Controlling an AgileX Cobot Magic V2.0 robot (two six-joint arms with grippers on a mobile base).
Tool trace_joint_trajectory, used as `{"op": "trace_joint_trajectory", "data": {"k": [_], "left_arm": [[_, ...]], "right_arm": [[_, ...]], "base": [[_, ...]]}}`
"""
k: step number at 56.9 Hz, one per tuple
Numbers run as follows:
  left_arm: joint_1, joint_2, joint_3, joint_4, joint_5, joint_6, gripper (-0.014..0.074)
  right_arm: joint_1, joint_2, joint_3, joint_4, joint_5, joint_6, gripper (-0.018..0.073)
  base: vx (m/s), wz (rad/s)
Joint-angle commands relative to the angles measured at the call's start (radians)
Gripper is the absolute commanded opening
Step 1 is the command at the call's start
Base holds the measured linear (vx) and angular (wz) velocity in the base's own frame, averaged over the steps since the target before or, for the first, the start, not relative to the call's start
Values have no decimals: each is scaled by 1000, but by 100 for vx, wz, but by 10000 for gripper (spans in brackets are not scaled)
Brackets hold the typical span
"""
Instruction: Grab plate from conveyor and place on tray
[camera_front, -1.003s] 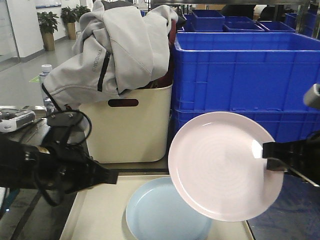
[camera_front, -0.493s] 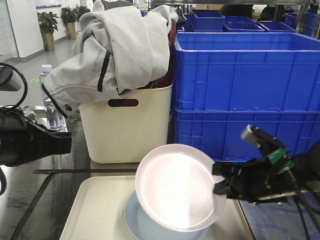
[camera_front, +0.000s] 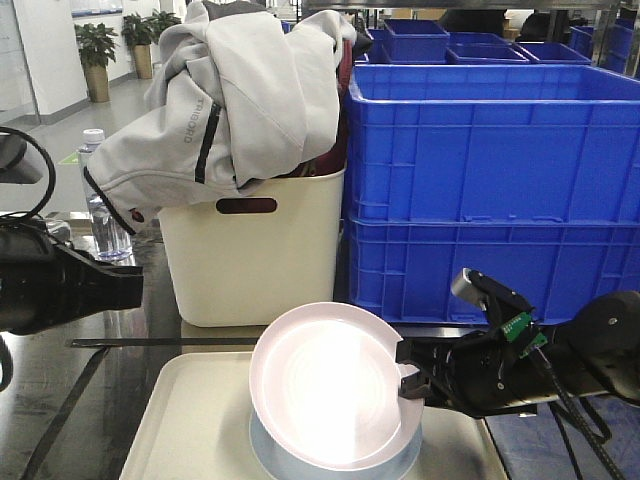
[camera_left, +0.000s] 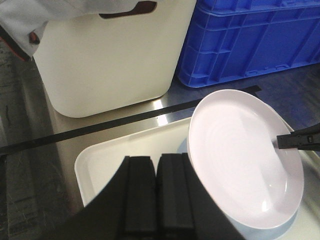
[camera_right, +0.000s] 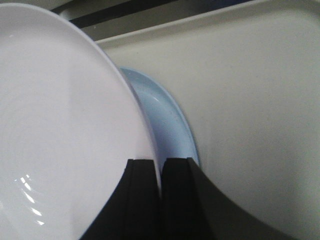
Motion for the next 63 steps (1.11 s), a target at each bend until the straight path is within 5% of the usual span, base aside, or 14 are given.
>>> {"op": "trace_joint_trajectory", "data": {"k": [1, 14, 25, 32, 42, 51, 63], "left_arm": [[-2, -29, -34, -8, -64, -8, -6], [-2, -29, -34, -8, -56, -8, -6], [-2, -29, -34, 12, -40, -8, -6], [-2, -29, -34, 66, -8, -8, -6], [-2, -33, -20, 162, 35, -34, -2], [-2, -102, 160, 220, -38, -105, 0], [-2, -347, 537, 211, -255, -122, 0]], "right_arm": [[-5, -43, -34, 67, -33, -42, 158], [-5, -43, -34, 70, -37, -53, 358], [-6, -87, -34, 2, -76, -169, 391], [-7, -169, -34, -113, -78, -170, 314], [-7, -359, -34, -396, -15, -12, -17], [-7, -568, 32, -611, -24, 87, -11], [-7, -922, 373, -656, -249, 82, -11]], "base": [[0, 0], [0, 0], [0, 0], [0, 0], [0, 0], [0, 0], [0, 0]]}}
